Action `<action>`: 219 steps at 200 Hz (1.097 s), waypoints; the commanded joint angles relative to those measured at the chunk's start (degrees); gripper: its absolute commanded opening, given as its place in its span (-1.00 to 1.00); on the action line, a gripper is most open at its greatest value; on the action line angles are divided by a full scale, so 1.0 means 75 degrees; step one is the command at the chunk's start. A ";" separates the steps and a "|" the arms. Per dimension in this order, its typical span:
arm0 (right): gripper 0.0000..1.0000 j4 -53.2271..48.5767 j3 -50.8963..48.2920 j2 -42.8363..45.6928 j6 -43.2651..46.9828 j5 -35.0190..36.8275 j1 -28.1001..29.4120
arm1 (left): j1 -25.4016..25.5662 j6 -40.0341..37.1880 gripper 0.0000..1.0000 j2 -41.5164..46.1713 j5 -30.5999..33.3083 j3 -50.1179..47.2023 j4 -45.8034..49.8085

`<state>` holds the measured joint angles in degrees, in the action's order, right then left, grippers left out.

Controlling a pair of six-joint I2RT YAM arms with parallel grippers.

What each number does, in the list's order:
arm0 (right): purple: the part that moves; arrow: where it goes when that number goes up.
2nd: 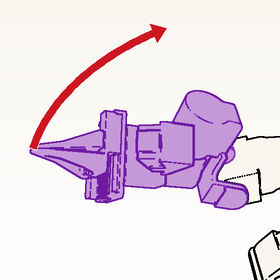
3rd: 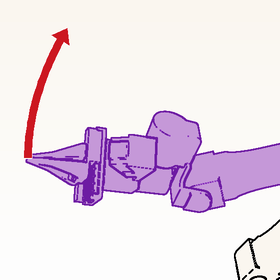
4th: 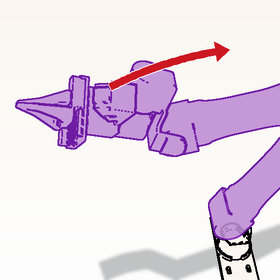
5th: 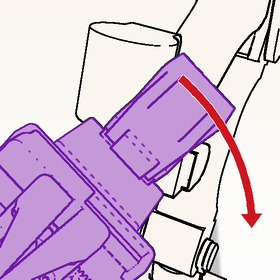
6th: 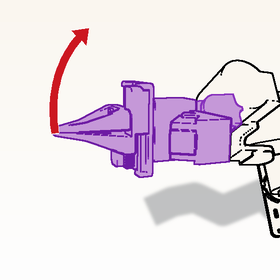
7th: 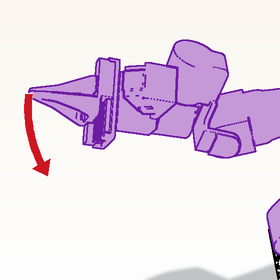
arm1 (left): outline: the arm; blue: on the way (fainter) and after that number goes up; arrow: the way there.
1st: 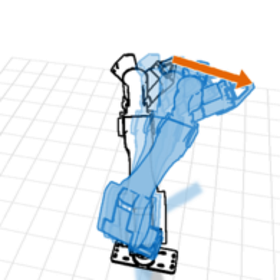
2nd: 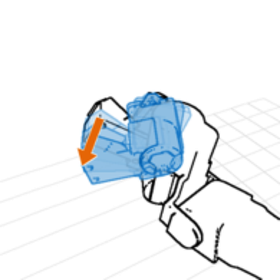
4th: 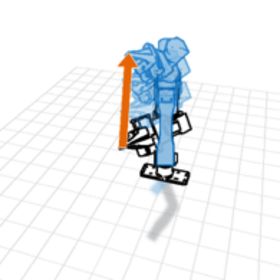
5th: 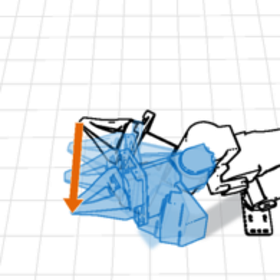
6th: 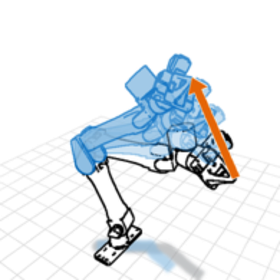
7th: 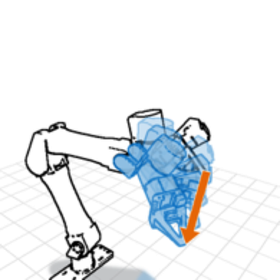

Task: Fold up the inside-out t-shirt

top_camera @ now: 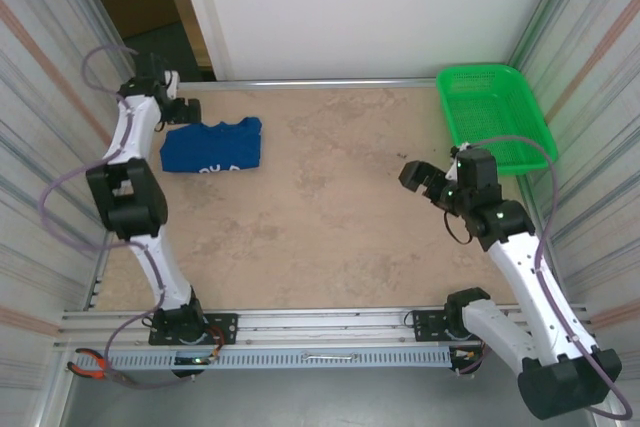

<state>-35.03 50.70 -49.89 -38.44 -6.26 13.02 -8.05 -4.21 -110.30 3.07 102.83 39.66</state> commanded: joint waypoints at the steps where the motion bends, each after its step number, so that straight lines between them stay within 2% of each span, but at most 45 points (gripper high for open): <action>1: 0.99 -0.0160 0.0314 -0.0158 0.0684 0.1691 -0.0269 | 0.0248 0.0943 0.98 0.2008 -0.0783 -0.1199 -0.1300; 16: 0.99 0.0506 -0.0004 -0.0101 0.0955 0.2674 -0.0430 | 0.0828 0.0795 0.97 0.3246 -0.0471 -0.2517 -0.2048; 27: 0.99 0.1443 -0.0555 0.0074 0.1285 0.3442 -0.0497 | 0.1376 0.0682 0.97 0.4131 0.0035 -0.3410 -0.2582; 43: 0.99 0.3026 -0.1475 0.0229 0.1891 0.4341 -0.0639 | 0.1833 0.0625 0.97 0.5444 0.0399 -0.5177 -0.3835; 68: 0.99 0.3951 -0.2018 -0.0277 0.2556 0.4689 -0.1282 | 0.1906 0.1043 0.97 0.7140 0.0702 -0.8301 -0.6185; 89: 0.99 0.4821 -0.2459 -0.1068 0.3088 0.4829 -0.1537 | 0.1985 0.1092 0.97 0.7799 0.1361 -1.0162 -0.7465; 107: 0.99 0.6010 -0.2946 -0.1757 0.3511 0.4908 -0.1617 | 0.1977 0.0842 0.97 0.7396 0.1779 -1.0929 -0.8350; 131: 0.99 0.7537 -0.3469 -0.2394 0.3716 0.4324 -0.1695 | 0.1970 0.0724 0.97 0.5884 0.1943 -1.1384 -1.0095; 144: 0.99 0.8319 -0.3672 -0.2811 0.3956 0.3912 -0.1706 | 0.1942 0.0428 0.97 0.4948 0.1743 -1.1488 -1.1335; 150: 0.99 0.8756 -0.3801 -0.2985 0.4036 0.3737 -0.1723 | 0.2039 0.0145 0.97 0.4735 0.1698 -1.1248 -1.1124; 159: 0.99 0.9630 -0.4088 -0.3220 0.4058 0.3412 -0.1750 | 0.1948 -0.0158 0.97 0.4474 0.1151 -1.1026 -1.1215; 170: 0.99 1.0590 -0.4316 -0.3554 0.4070 0.3072 -0.1780 | 0.1730 -0.0030 0.97 0.4013 0.0792 -1.0887 -1.1282; 183: 0.99 1.1126 -0.4377 -0.4059 0.4043 0.2281 -0.1909 | 0.1500 0.0099 0.97 0.3319 0.0280 -1.1334 -1.2620; 189: 0.99 1.1730 -0.4498 -0.4486 0.4123 0.2088 -0.1918 | 0.1507 -0.0037 0.97 0.2976 0.0423 -1.1416 -1.3359; 193: 0.99 1.2182 -0.4576 -0.4831 0.4188 0.1915 -0.1931 | 0.1502 -0.0041 0.97 0.2953 0.0375 -1.1358 -1.3267; 200: 0.98 1.3131 -0.4640 -0.5371 0.4322 0.1798 -0.1932 | 0.1487 0.0034 0.97 0.3224 0.0134 -1.1101 -1.2228; 204: 0.98 1.3109 -0.4550 -0.5384 0.4320 0.1637 -0.1954 | 0.1432 0.0028 0.97 0.3322 -0.0088 -1.0936 -1.1706; 214: 0.98 1.1002 -0.3918 -0.4919 0.4321 0.1048 -0.2089 | 0.1383 -0.0092 0.97 0.3023 -0.0315 -1.0722 -1.1878; 219: 0.98 1.0998 -0.3786 -0.5112 0.4342 0.0918 -0.2121 | 0.1293 -0.0041 0.98 0.2998 -0.0458 -1.0585 -1.1598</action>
<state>46.44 17.91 -88.18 -8.36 10.35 -1.65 2.90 -2.81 -86.74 6.00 19.03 -46.35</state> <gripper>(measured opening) 0.992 0.987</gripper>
